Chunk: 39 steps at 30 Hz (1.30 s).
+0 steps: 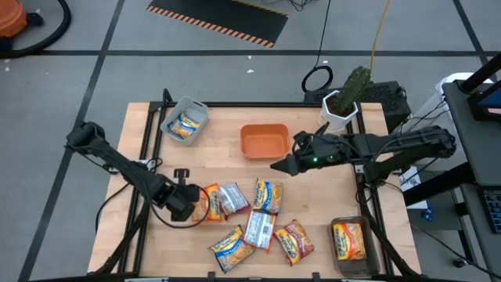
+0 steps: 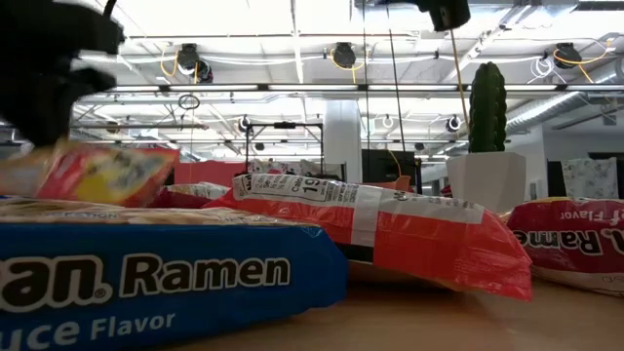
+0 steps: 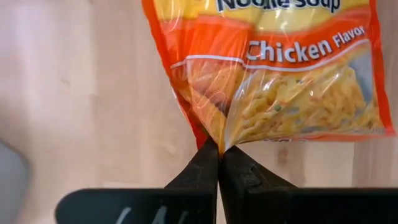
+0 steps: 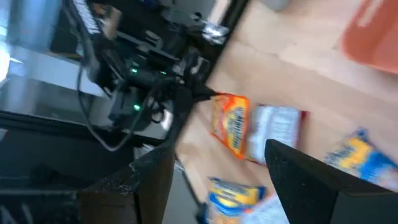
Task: Sort Maruchan noodles
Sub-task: Put the left orange noodle pack into the black bin
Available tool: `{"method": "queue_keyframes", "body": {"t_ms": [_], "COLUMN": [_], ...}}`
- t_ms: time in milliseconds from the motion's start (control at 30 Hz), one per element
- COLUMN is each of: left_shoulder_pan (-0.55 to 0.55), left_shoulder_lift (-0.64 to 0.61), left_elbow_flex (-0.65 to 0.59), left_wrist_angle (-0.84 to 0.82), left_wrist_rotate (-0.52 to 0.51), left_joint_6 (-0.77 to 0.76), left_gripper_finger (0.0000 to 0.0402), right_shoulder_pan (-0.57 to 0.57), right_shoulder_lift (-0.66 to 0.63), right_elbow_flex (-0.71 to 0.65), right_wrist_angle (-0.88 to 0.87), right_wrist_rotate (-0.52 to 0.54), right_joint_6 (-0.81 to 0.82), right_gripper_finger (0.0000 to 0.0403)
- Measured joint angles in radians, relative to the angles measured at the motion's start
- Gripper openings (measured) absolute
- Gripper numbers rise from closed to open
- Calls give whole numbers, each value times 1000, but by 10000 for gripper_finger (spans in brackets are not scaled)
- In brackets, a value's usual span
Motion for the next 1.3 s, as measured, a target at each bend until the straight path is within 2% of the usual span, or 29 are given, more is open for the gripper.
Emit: {"method": "queue_keyframes", "body": {"t_ms": [433,600,700,967,1300], "left_shoulder_pan": [38,75,102,155,280], "left_shoulder_lift": [-48,-44,-44,-43,11], "left_elbow_flex": [276,356,381,392,392], "left_wrist_angle": [-130,-96,-53,119,268], "left_wrist_rotate": [-154,-217,-222,-228,-231], "left_joint_6": [107,142,166,237,257], "left_gripper_finger": [1,0,0,0,0], "right_shoulder_pan": [136,145,121,42,-56], "right_shoulder_lift": [126,182,205,200,194], "right_elbow_flex": [0,59,87,95,95], "right_wrist_angle": [233,187,160,85,94], "right_wrist_rotate": [142,163,144,-1,-115], "right_joint_6": [7,16,13,-3,-103], "right_gripper_finger": [241,241,241,256,271]}}
